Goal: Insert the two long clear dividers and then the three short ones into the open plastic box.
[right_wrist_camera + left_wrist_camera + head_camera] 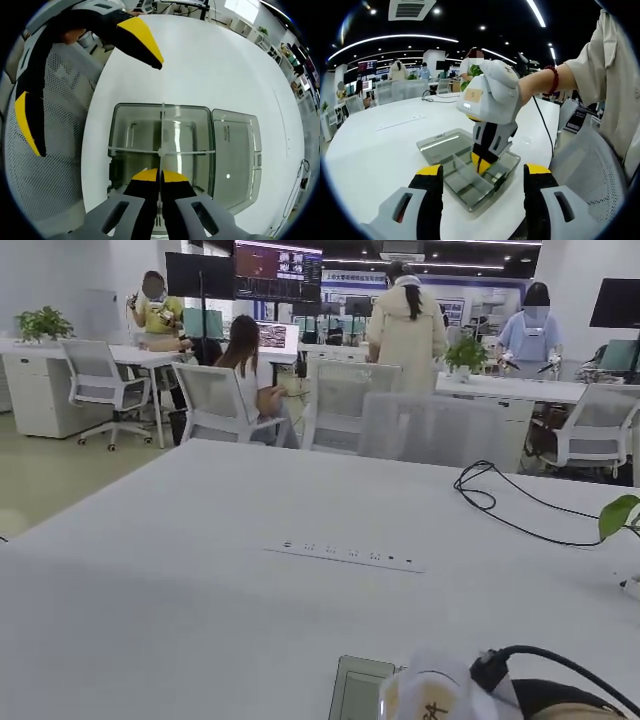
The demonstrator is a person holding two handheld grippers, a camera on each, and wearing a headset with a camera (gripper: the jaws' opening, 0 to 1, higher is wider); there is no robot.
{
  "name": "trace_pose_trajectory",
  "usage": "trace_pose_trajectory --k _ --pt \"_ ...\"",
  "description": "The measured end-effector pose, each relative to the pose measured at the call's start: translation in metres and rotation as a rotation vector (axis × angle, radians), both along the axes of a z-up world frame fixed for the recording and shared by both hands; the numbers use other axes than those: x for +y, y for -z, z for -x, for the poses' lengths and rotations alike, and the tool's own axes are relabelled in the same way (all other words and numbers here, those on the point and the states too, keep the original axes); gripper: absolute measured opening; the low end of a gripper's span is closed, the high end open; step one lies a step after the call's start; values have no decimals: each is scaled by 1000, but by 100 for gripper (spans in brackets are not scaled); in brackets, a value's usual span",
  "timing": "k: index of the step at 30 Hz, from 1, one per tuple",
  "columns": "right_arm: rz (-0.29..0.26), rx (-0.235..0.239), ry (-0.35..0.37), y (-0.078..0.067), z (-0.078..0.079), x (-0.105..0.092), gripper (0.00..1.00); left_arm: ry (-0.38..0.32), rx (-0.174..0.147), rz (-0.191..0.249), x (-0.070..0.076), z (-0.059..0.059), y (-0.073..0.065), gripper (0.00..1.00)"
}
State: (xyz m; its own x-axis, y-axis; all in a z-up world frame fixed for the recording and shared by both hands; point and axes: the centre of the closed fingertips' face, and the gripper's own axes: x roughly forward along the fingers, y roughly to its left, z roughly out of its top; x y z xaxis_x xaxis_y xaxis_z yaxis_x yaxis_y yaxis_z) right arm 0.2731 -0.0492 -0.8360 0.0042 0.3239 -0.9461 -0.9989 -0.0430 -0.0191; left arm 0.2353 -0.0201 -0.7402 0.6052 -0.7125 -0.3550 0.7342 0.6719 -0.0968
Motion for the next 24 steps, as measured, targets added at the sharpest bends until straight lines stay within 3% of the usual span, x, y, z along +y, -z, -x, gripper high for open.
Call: trace_pose_trajectory --k 13,24 --pt "-16 2 -4 -1 0 -1 4 5 -4 -12 -2 2 1 67" --pt "-129 67 56 -23 5 5 22 9 -5 -17 -3 2 0 69"
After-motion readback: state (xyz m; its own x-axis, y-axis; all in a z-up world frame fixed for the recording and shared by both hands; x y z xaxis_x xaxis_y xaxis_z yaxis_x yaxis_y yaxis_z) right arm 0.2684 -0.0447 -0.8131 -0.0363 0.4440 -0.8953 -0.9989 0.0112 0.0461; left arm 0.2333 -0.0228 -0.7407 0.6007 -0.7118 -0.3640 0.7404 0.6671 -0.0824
